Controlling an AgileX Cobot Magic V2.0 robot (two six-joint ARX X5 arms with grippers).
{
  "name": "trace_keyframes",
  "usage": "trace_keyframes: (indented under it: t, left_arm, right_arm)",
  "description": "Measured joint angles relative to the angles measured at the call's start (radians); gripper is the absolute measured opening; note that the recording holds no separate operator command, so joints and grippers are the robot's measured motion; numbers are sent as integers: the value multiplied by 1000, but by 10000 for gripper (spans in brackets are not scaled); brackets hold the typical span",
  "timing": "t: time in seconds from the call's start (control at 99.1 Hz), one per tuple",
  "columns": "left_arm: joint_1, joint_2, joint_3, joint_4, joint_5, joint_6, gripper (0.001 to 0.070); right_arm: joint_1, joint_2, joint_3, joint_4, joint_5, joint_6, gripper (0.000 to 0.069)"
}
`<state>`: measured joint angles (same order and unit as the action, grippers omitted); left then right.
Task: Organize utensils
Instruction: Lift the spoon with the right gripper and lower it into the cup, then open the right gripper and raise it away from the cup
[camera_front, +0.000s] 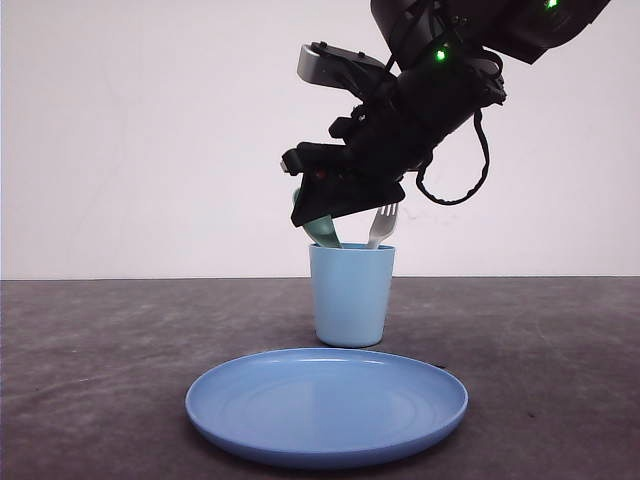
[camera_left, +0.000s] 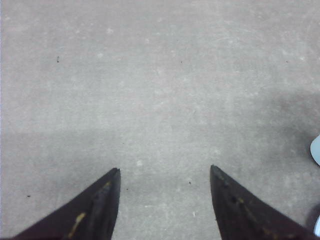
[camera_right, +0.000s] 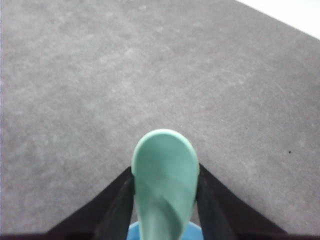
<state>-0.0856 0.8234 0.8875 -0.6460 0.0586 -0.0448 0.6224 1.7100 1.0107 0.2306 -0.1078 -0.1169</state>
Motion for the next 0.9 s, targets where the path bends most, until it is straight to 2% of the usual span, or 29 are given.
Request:
trace_keyframes:
  t: [0.192,0.484,0.646,0.898]
  left_arm:
    - [0,0,0,0,0,0,341]
    - [0,0,0,0,0,0,341]
    - [0,0,0,0,0,0,341]
    - [0,0,0,3,0,0,341]
  right_arm:
    - [0,0,0,-6,0,-8,268]
    - [1,0,0,5,-1,-10,471]
    - [2,-20,0,0,0,-10,492]
    - [11,-147,4,-25,-1,-8,494]
